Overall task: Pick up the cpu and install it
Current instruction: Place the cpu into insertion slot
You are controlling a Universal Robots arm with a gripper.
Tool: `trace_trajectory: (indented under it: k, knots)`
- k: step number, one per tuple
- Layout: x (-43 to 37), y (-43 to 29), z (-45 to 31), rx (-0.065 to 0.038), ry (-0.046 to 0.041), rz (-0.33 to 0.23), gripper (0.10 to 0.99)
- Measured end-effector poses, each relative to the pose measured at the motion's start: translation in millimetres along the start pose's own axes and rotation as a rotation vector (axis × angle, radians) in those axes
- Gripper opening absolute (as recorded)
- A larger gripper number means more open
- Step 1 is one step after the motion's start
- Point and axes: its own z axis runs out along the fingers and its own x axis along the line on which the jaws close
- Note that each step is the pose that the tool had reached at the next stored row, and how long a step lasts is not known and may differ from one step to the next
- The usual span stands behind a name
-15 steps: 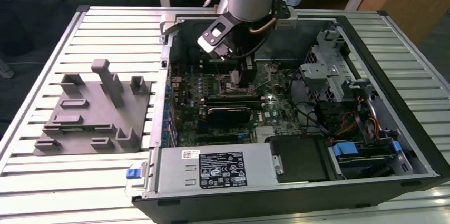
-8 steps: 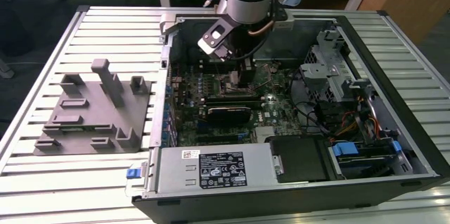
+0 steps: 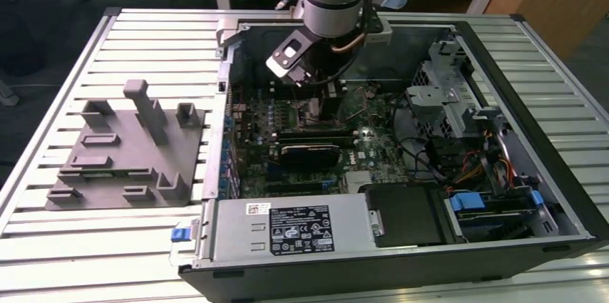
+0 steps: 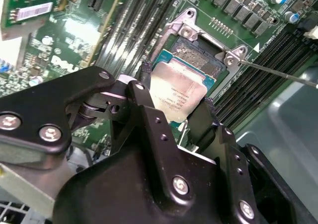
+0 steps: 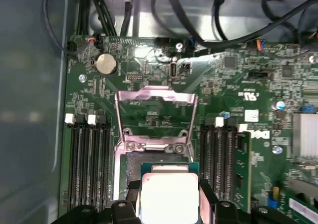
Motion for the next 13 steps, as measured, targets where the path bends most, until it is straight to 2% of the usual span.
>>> trace_trajectory:
  k: [7, 13]
  knots:
    - [6.1, -2.1, 12.3, 0.000, 0.0001, -0.002, 0.541]
    - [10.2, -3.4, 19.8, 0.000, 0.0001, -0.002, 0.541]
